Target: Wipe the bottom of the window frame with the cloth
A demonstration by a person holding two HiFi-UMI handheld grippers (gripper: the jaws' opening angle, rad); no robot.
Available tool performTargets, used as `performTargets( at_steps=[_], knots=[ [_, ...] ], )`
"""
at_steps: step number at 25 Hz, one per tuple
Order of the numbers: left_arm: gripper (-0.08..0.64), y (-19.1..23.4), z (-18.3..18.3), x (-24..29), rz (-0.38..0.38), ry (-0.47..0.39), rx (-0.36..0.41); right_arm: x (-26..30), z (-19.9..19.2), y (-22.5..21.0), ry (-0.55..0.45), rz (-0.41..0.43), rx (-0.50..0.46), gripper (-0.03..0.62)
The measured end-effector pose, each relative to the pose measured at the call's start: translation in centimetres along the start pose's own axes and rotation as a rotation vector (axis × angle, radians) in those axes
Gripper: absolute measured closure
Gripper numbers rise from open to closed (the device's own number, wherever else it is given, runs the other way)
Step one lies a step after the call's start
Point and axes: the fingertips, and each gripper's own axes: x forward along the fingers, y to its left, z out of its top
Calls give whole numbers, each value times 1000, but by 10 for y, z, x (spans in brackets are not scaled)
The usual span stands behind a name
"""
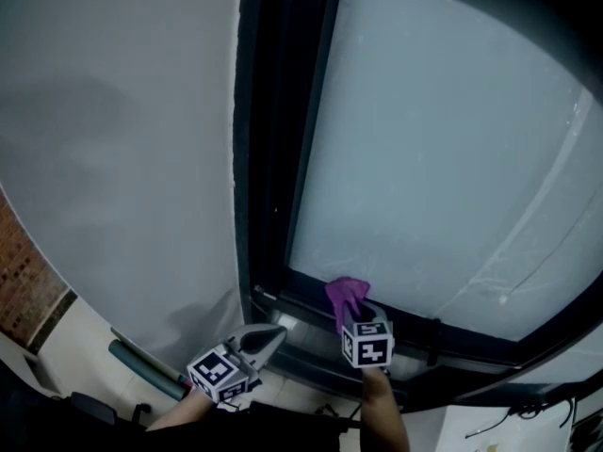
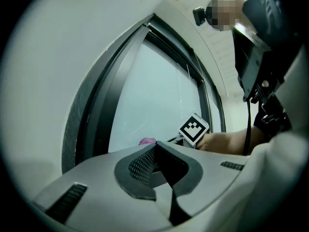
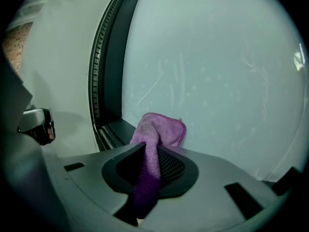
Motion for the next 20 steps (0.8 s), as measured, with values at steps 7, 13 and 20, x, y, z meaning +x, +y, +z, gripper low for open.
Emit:
performTargets(
  at_steps=[7, 13, 20],
  knots=[
    [558, -11, -4, 15, -52, 18, 0, -15, -10, -23, -4, -52, 35, 518],
    [558, -19, -9, 26, -89, 32, -9, -25, -19, -39, -2, -98, 64, 518],
    [558, -29, -13, 37, -139, 42, -25, -39, -29, -57, -6, -150, 102, 517]
  ],
)
